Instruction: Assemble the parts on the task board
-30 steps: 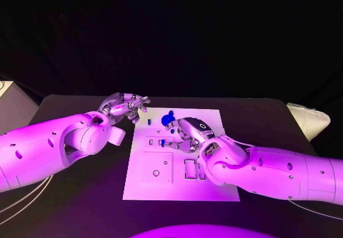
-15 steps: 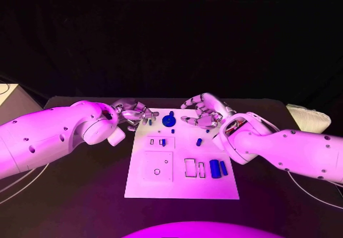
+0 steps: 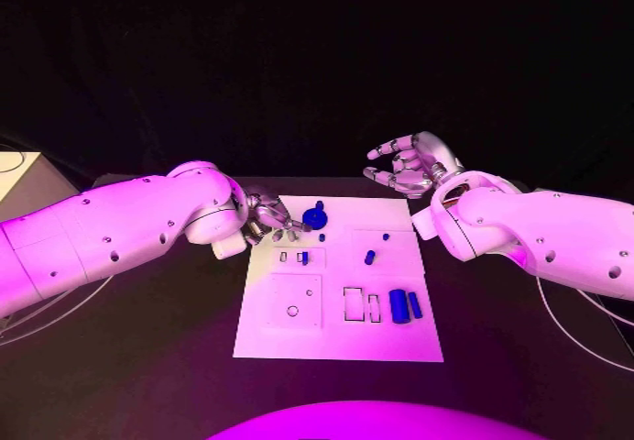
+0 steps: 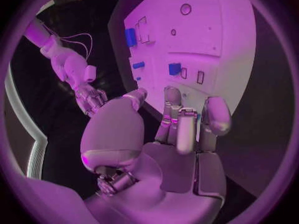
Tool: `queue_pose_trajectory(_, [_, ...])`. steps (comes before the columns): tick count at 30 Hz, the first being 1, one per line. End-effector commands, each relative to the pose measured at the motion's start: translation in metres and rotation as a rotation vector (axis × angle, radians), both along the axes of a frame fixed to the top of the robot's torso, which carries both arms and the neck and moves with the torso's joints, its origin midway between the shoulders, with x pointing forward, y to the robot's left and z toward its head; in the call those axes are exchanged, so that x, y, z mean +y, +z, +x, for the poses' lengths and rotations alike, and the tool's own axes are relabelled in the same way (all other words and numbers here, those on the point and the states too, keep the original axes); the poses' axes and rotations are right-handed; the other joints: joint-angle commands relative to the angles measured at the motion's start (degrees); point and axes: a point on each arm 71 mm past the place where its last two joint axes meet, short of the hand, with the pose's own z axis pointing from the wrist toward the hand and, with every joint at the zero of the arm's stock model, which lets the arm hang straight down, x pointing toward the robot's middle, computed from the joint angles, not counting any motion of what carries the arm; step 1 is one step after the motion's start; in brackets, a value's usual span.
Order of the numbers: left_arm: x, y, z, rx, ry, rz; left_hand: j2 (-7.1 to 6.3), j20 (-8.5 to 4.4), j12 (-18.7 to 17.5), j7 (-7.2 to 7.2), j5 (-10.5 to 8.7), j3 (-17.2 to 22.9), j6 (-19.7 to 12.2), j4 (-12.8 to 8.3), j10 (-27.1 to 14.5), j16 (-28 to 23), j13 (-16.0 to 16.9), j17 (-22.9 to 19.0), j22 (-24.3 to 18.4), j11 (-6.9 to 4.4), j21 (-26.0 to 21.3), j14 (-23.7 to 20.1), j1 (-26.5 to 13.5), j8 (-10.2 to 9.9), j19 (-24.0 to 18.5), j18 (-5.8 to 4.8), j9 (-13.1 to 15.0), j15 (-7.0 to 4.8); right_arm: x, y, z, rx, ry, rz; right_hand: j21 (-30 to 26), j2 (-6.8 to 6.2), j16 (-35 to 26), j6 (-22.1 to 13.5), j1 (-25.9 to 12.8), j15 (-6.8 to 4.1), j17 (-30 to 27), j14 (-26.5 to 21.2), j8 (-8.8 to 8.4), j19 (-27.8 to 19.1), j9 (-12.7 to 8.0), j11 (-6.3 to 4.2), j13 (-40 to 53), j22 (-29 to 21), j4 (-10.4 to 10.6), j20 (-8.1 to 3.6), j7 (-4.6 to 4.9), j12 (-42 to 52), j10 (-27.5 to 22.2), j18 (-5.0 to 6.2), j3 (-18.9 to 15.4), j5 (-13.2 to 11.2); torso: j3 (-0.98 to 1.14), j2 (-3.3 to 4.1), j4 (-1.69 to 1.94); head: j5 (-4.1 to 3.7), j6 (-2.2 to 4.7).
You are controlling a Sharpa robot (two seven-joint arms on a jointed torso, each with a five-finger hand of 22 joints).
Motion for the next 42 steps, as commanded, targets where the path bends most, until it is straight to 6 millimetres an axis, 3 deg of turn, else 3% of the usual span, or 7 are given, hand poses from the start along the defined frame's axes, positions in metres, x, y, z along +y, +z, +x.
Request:
queue_pose_trajectory(1, [-0.001,-0.002,0.002,0.016,-0.052,0.154,0.17,0.11,0.25,-0.12,-0.15,-0.64,-0.25,0.04,-0.25,0.10,-0.09,3.29,0.10,-0.21,0.36,1.30,-0.62,0.46,0.39,-0.72,0.45,-0.29,-0.003,0.001,0.003,0.011,-0.013,0.053,-0.27,-0.13,-0.25,-0.52,-0.53,-0.41,3.98,3.03,0.29,-0.32,0.06,-0.01,3.88,2.71,-0.08,-0.03,-0.05,-0.30,-0.60,1.04,0.49,0.33,0.13,0.09,-0.02,0.13,-0.19])
queue_pose_trajectory(12, [-0.016,-0.007,0.007,0.042,-0.118,0.229,0.76,0.11,-0.17,-0.10,-0.10,-1.18,-0.79,0.02,-1.07,-0.05,-0.79,2.95,-0.18,-0.18,0.23,1.08,-1.10,0.79,0.12,-0.67,1.33,-0.28,-0.006,0.003,0.006,0.020,-0.024,0.050,-1.08,-0.34,-0.56,-1.01,-0.75,-0.35,3.44,2.84,0.43,-0.61,0.10,0.06,3.40,2.19,-0.15,0.02,0.04,-0.77,-1.13,1.19,0.99,0.31,-0.10,0.22,-0.13,0.21,-0.93])
queue_pose_trajectory(42, [-0.036,-0.016,0.008,0.097,-0.172,0.248,1.61,0.24,-0.34,-0.01,0.12,-1.22,-1.74,-0.20,-2.15,-0.09,-1.24,3.03,-0.42,-0.08,0.08,0.91,0.94,1.28,-0.33,-0.61,3.09,-0.15,-0.004,0.002,0.008,0.042,-0.020,0.040,-2.61,-0.47,-1.09,-1.51,-1.21,-0.28,2.49,2.52,0.74,-1.20,0.21,0.15,2.70,1.20,-0.14,0.08,0.12,-1.44,-1.89,1.47,1.63,0.49,-0.12,0.28,-0.10,-0.16,-1.78])
